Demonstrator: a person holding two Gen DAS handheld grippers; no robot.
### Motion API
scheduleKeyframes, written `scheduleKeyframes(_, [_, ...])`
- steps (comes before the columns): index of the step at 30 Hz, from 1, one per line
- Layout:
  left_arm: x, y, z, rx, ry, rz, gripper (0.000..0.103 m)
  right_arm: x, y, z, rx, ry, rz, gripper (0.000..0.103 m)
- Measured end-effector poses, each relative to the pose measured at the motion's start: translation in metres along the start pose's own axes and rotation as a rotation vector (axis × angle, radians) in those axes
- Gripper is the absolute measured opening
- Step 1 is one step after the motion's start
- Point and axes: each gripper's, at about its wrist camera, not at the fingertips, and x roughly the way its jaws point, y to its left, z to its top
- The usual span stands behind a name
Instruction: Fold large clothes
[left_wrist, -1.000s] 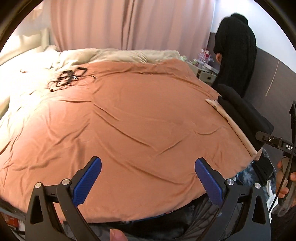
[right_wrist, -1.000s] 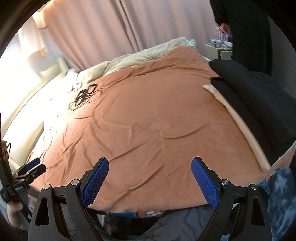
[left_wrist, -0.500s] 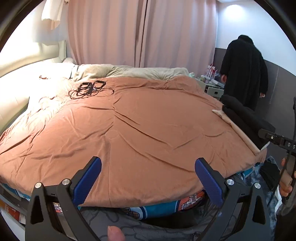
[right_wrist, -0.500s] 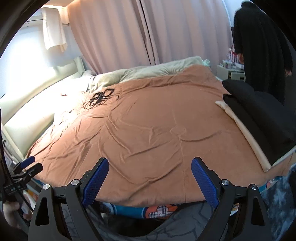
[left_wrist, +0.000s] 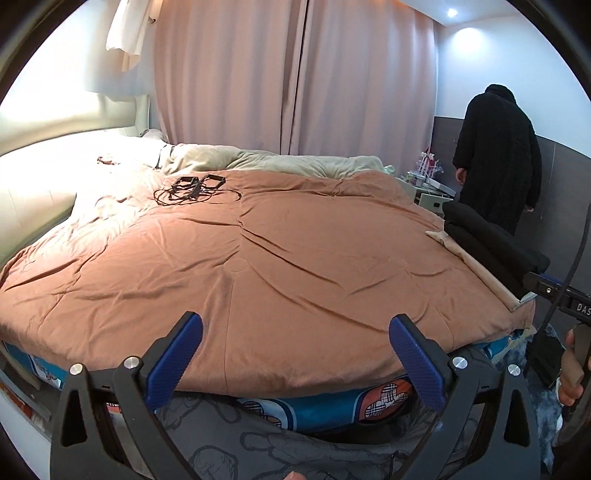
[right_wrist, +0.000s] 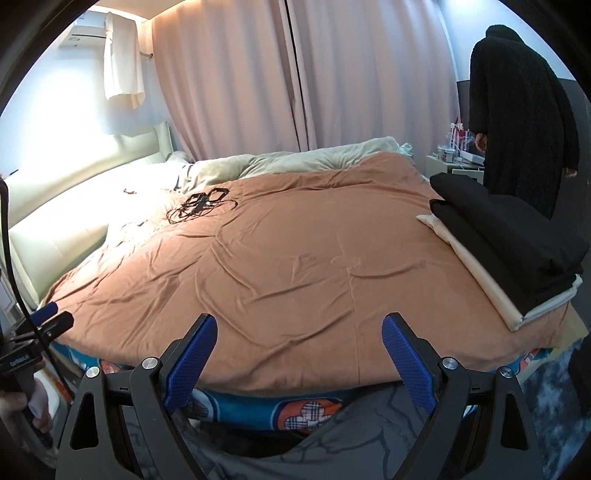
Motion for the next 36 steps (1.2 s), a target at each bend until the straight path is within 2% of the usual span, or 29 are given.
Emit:
scheduleKeyframes(11, [-0.008, -0.007, -0.001, 0.032, -0.029, 0.010, 0.103, 0.004, 0.010, -0.006, -0.007, -0.008, 0.027, 0.091])
scheduleKeyframes(22, [-0.014, -0.010, -0.002, 0.040, -0.054, 0.008, 0.103, 0.003, 0.014, -0.009, -0.014, -0.017, 0.013, 0.091])
scheduleKeyframes(36, [-0.012, -0.006, -0.003, 0.039, -0.053, 0.018, 0.103, 0.006, 0.017, -0.010, -0.011, -0.006, 0.018, 0.091])
